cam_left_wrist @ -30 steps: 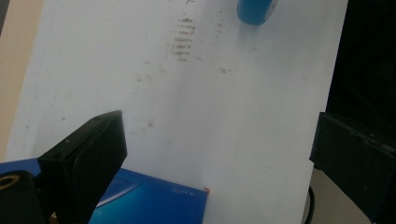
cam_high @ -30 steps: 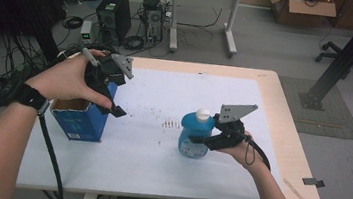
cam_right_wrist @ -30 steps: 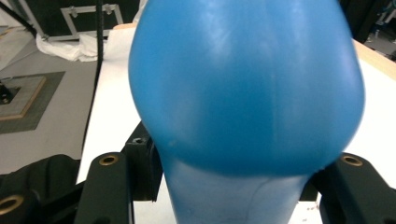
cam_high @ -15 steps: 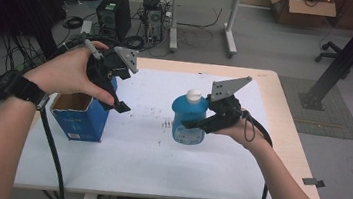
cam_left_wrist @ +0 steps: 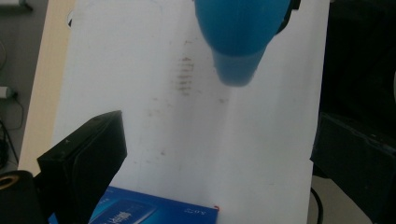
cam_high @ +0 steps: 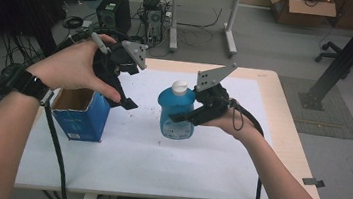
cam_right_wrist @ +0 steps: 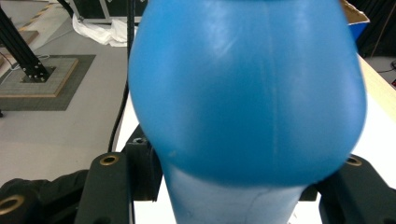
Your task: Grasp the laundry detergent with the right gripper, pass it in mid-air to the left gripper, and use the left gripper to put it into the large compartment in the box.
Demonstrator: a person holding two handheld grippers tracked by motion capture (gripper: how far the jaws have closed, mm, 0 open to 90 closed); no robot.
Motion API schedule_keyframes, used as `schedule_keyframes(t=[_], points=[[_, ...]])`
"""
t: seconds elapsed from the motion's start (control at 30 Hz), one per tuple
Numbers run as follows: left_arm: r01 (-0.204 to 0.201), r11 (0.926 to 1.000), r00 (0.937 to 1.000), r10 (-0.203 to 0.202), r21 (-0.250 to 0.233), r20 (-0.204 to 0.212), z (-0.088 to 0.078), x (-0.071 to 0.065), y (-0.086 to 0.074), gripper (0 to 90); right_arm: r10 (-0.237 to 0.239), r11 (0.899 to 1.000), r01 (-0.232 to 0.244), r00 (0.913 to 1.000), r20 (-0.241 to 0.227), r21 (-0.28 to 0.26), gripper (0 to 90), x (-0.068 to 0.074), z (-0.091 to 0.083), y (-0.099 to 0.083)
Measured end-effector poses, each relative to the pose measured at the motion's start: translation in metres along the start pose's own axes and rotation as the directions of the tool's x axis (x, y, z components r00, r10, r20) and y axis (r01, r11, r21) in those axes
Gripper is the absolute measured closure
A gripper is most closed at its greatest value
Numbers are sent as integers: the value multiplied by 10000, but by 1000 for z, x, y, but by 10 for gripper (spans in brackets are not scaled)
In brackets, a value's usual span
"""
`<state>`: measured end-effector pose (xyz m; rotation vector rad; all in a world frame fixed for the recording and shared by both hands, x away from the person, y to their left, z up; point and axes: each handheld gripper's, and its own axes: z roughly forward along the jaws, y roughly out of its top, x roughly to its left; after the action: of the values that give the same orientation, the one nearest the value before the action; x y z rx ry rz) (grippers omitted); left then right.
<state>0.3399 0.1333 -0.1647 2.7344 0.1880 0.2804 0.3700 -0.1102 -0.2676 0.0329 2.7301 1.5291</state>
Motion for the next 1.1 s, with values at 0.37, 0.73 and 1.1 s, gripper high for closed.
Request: schedule_keyframes(t=[0.37,0.73,1.1], points=[[-275,9995,9996,274,-155,-102,2,-4,21,44,-133,9998,136,9996,-263,114,417,1,19,15],[-222,9996,9996,225,-171,157,11,-5,30,48,-318,9991,328,9988,-376,275,418,5,31,21],[-226,9997,9980,229,-59,590,22,-7,35,84,-491,9976,512,9978,-443,469,418,9,37,27]])
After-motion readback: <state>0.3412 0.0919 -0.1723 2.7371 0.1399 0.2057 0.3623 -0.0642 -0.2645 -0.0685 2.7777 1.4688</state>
